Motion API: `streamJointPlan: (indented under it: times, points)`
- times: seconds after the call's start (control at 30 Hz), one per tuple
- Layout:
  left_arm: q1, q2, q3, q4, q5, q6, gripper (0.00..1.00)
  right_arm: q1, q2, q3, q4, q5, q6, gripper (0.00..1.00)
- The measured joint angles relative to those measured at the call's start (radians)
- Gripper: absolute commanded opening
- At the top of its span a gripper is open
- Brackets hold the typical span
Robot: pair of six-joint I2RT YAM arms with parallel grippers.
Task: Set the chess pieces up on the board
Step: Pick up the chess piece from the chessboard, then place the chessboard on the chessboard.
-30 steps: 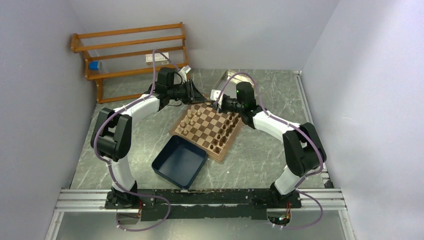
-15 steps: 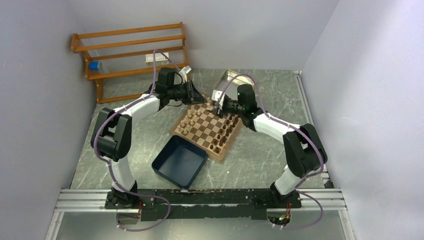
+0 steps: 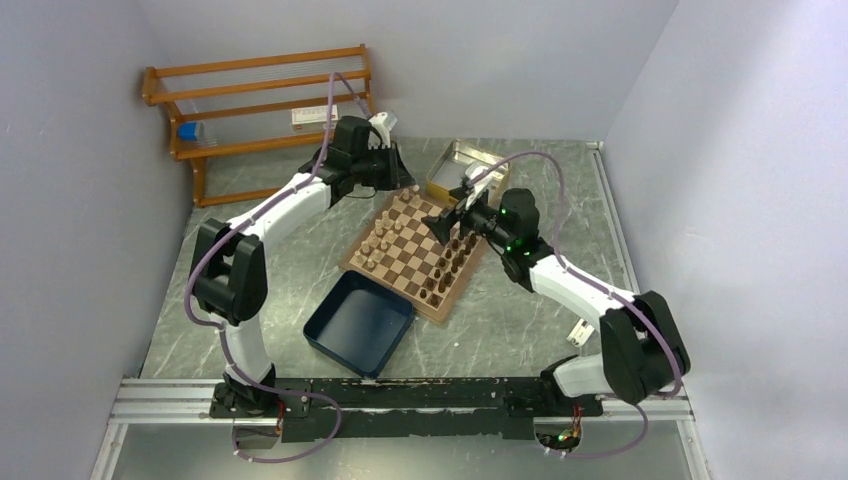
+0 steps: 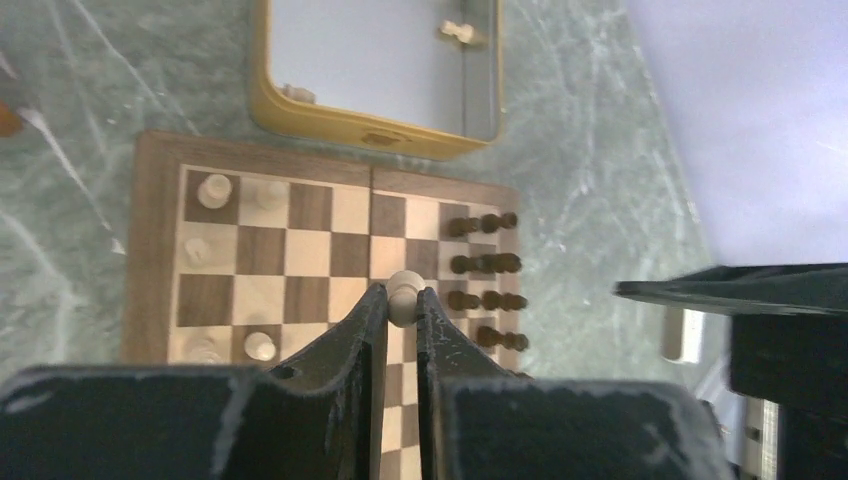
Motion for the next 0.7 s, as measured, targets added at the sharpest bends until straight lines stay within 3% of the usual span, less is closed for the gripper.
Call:
streamJointPlan:
  times: [0.3, 0.5, 0.7]
  points:
    - [-0.103, 0.078, 0.075, -0.053, -0.315, 0.121, 0.12, -0.002, -0.174, -0.007, -0.135, 0.274, 0.275, 1.0]
    - [-0.128, 0.172, 0.075, -0.074, -0.422, 0.153, 0.12, -0.003, -0.294, -0.079, -0.142, 0.368, 0.319, 1.0]
    - [-0.141, 0.192, 0.075, -0.08, -0.498, 0.175, 0.11, -0.003, -0.312, -0.093, -0.142, 0.42, 0.318, 1.0]
